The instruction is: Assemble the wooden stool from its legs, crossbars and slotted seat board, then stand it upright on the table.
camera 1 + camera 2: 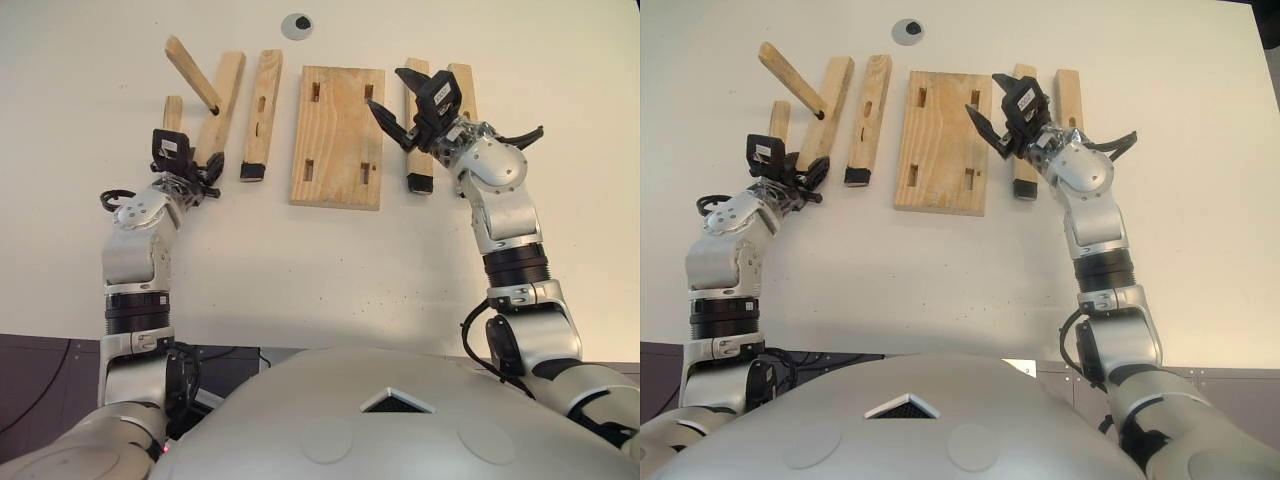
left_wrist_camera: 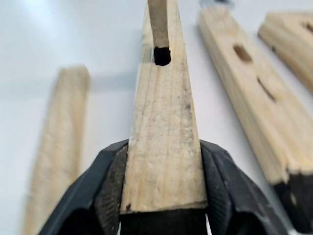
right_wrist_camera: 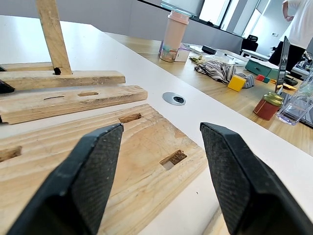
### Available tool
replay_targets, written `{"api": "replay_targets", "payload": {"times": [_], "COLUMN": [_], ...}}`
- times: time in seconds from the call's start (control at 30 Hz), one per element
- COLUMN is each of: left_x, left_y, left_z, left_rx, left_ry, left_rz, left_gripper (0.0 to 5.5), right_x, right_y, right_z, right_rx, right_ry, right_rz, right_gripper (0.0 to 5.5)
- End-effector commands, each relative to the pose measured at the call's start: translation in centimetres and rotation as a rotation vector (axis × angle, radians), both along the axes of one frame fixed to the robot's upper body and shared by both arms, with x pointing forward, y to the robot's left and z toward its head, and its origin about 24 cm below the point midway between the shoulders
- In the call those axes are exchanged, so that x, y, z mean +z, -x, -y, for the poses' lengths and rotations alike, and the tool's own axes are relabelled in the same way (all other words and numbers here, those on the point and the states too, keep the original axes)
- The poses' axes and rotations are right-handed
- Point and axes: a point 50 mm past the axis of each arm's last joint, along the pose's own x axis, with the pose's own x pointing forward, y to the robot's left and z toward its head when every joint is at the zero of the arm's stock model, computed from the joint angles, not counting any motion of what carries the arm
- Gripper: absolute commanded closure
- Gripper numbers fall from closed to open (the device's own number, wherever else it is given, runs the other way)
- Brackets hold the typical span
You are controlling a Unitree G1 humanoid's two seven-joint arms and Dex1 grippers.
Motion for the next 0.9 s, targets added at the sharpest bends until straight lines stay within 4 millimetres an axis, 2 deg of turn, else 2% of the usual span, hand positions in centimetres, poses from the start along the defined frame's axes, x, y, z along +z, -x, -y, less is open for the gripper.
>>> {"api": "replay_targets", "payload": {"times": [0.03, 0.07, 0.13, 0.2, 0.27, 0.37, 0.5, 0.63, 0.9], "left_x": [6.2, 7.2, 8.9, 9.7, 10.1, 10.7, 11.0, 10.9, 10.1], "left_y": [-2.1, -2.3, -2.2, -1.7, -1.0, 0.3, 1.0, 1.3, 1.8], "left_z": [1.1, 1.6, 3.3, 5.0, 6.3, 8.0, 8.7, 8.9, 9.4], "left_rx": [-0.041, -0.070, -0.180, -0.312, -0.437, -0.627, -0.732, -0.779, -0.813], "left_ry": [0.133, 0.174, 0.372, 0.606, 0.767, 0.934, 1.036, 1.060, 1.072], "left_rz": [0.293, 0.329, 0.354, 0.322, 0.276, 0.230, 0.193, 0.155, 0.101], "left_gripper": [3.51, 3.51, 3.51, 3.51, 3.51, 3.51, 3.51, 3.51, 3.51], "right_x": [1.7, 2.0, 3.2, 5.0, 7.3, 9.5, 10.8, 11.9, 12.1], "right_y": [-0.9, -1.1, -1.5, -2.0, -2.4, -1.8, -1.3, -1.2, -1.1], "right_z": [0.6, 0.6, 0.6, 0.4, 0.2, -0.4, -1.2, -2.1, -3.1], "right_rx": [-0.033, -0.041, -0.032, 0.022, 0.131, 0.390, 0.554, 0.637, 0.673], "right_ry": [-0.020, -0.034, -0.118, -0.397, -0.696, -0.869, -0.930, -0.954, -0.956], "right_rz": [0.067, 0.083, 0.079, -0.064, -0.225, -0.472, -0.634, -0.718, -0.758], "right_gripper": [2.60, 2.60, 2.60, 2.60, 2.60, 2.60, 2.16, 1.41, 1.35]}}
